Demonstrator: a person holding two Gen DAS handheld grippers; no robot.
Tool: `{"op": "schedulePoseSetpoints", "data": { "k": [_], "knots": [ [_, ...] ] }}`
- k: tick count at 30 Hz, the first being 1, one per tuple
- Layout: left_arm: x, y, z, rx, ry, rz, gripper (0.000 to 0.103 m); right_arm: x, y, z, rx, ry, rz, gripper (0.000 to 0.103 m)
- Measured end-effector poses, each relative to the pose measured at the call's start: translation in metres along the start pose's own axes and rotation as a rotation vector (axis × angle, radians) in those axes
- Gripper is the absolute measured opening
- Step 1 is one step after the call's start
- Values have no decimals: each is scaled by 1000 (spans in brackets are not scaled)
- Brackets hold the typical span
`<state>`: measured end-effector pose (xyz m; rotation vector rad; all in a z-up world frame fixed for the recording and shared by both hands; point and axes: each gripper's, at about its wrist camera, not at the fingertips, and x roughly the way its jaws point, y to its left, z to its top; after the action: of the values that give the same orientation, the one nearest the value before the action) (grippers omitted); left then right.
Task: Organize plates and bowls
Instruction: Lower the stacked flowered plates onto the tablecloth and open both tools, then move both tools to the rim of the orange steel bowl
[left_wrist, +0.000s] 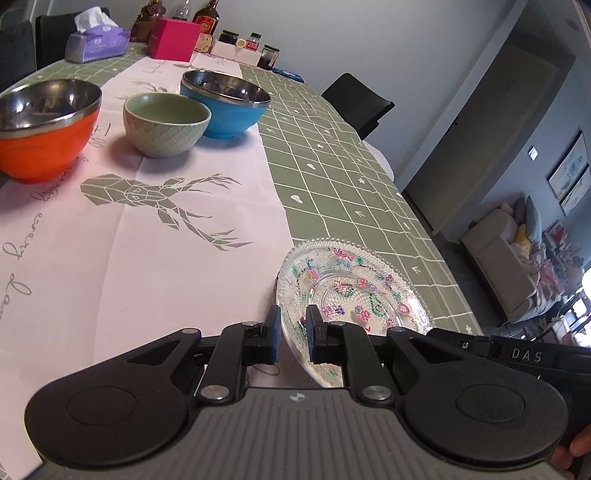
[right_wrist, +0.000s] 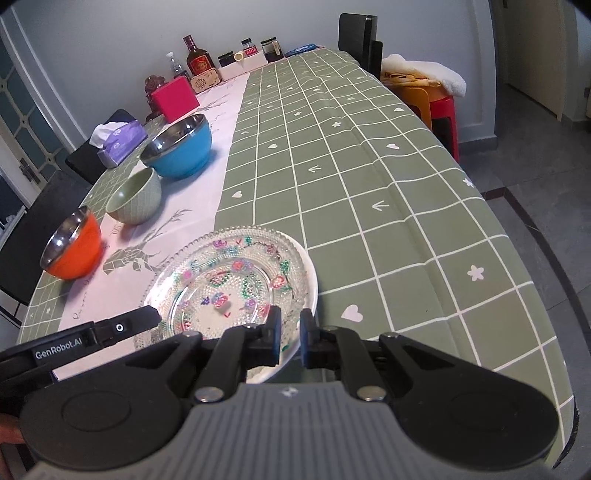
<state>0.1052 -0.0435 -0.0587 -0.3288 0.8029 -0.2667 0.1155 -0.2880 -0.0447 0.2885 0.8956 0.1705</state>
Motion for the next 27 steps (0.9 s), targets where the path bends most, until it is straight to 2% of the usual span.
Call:
{"op": "schedulePoseSetpoints", "data": {
  "k": [9, 14, 16, 19, 21, 22, 23, 26, 27],
  "knots": [
    [2, -11, -2, 77, -1, 44, 18, 1, 2, 0, -4, 2, -7, 7],
    [2, -12, -4, 88, -6, 47, 21, 1, 2, 0, -1, 2, -5, 7],
    [2, -11, -4, 81, -4, 39, 33, 1, 0, 0, 6, -3, -8, 10],
    [0, -10, -4, 69, -14, 32, 43, -1, -2, 1, 23, -13, -13, 11],
    [-3, -8, -2, 54, -38, 26, 48, -1, -4, 1, 39, -13, -14, 16],
    [-5, -6, -2, 44, -53, 23, 51, -2, -5, 1, 46, -16, -16, 27],
    [-7, -4, -1, 32, -68, 21, 51, -3, -5, 1, 50, -20, -19, 34],
    [-9, 3, 3, 8, -75, 7, 50, -3, -7, 2, 65, -18, -16, 34],
    [-7, 5, 5, 3, -66, 5, 44, -3, -7, 2, 69, -12, -14, 34]
  ]
}}
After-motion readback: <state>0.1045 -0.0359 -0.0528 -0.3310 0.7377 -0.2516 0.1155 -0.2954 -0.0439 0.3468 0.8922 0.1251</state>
